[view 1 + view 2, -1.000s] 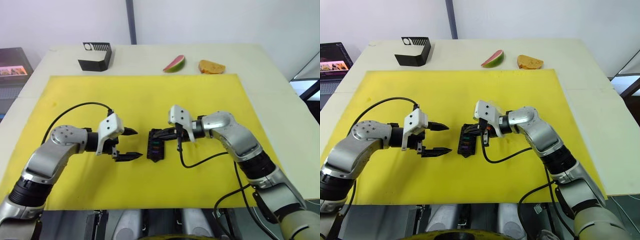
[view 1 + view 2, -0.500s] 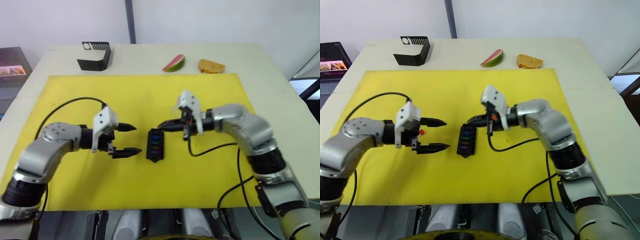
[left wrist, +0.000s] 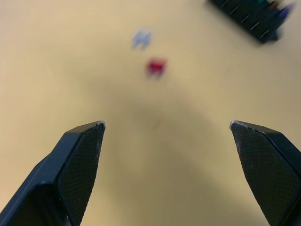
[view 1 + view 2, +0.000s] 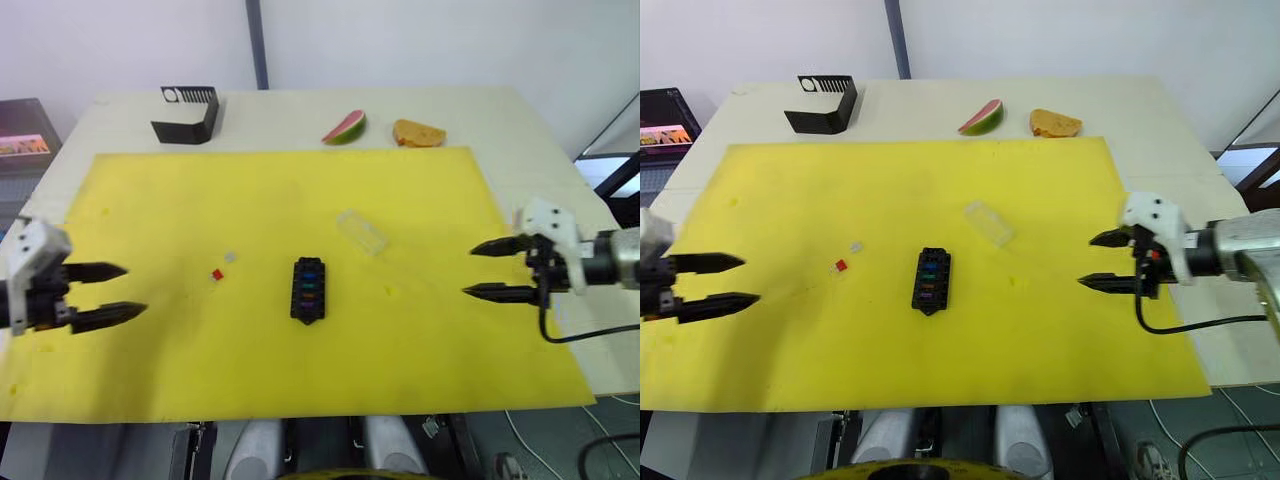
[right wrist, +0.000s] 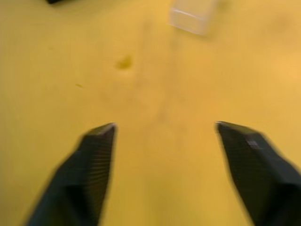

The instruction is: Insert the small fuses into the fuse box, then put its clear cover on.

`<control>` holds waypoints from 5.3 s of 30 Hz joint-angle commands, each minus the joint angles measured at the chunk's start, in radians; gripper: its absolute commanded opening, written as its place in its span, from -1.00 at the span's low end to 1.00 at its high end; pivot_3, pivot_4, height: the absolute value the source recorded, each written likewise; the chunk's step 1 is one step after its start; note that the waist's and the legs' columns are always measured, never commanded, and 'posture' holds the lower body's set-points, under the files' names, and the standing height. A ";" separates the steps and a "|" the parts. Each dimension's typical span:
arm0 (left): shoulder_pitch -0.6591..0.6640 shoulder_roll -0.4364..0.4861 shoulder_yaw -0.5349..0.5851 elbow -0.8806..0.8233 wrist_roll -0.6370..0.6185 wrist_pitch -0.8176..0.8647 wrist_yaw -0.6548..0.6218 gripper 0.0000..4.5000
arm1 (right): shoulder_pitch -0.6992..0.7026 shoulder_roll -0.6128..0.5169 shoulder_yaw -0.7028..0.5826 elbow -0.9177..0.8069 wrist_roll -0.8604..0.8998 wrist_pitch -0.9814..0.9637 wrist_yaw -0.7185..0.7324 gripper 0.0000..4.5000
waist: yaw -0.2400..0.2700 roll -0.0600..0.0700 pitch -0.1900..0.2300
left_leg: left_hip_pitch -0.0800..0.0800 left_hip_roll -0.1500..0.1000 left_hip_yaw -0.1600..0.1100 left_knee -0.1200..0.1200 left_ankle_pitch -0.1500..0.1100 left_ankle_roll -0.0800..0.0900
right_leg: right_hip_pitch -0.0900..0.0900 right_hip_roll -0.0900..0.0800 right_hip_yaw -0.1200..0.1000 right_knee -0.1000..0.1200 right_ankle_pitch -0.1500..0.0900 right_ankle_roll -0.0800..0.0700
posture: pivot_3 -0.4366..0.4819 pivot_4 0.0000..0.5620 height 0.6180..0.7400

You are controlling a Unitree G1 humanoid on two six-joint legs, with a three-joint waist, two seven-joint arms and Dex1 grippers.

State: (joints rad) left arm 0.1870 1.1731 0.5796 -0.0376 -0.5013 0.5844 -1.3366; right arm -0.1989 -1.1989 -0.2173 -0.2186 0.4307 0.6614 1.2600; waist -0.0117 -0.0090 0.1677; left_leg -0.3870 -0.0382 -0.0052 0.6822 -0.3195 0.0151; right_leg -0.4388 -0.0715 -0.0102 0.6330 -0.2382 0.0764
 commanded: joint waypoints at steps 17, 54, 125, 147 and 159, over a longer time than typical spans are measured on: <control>-0.243 -0.031 -0.175 0.046 -0.058 0.029 -0.058 1.00 | -0.231 0.113 0.095 -0.042 0.065 0.039 -0.070 0.98 | -0.001 0.003 0.000 | -0.001 0.000 0.000 0.000 0.000 0.000 | -0.001 -0.001 0.000 0.000 0.001 0.002 | -0.05 -0.47 1.00; -0.836 -0.336 -0.621 0.654 -0.006 0.347 -0.139 0.19 | -0.544 0.516 0.452 -0.193 0.073 0.188 -0.251 1.00 | 0.001 -0.002 0.000 | -0.005 -0.003 0.000 0.011 0.002 -0.003 | -0.005 0.000 0.000 0.013 0.001 0.003 | -0.05 -0.47 1.00; -0.709 -0.295 -0.434 0.248 -0.141 0.452 -0.075 -0.98 | -0.531 0.504 0.434 -0.172 0.077 0.208 -0.239 1.00 | 0.001 -0.002 0.000 | -0.006 -0.002 0.000 0.012 0.000 0.001 | -0.006 -0.002 0.000 0.012 0.001 0.003 | -0.05 -0.47 1.00; -0.826 -0.512 -0.499 -0.104 -0.262 0.273 0.147 -0.98 | -0.569 0.782 0.153 -0.066 0.505 0.618 -0.509 1.00 | 0.002 -0.002 0.000 | -0.005 -0.003 -0.001 0.011 0.002 -0.004 | -0.005 -0.001 0.000 0.012 0.001 0.003 | -0.05 -0.47 1.00; -0.838 -0.489 -0.516 -0.100 -0.265 0.221 0.104 -0.98 | -0.512 0.755 0.224 -0.086 0.461 0.484 -0.496 1.00 | -0.001 -0.002 0.000 | -0.006 -0.003 -0.001 0.011 0.001 -0.003 | -0.005 -0.001 0.000 0.012 0.001 0.003 | -0.05 -0.47 1.00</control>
State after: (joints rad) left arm -0.6295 0.6676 0.0532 -0.1222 -0.7544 0.8229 -1.2084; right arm -0.7024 -0.4409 -0.0012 -0.2811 0.9006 1.1813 0.7466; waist -0.0125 -0.0109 0.1676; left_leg -0.3926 -0.0412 -0.0058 0.6930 -0.3181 0.0125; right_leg -0.4441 -0.0726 -0.0097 0.6445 -0.2369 0.0794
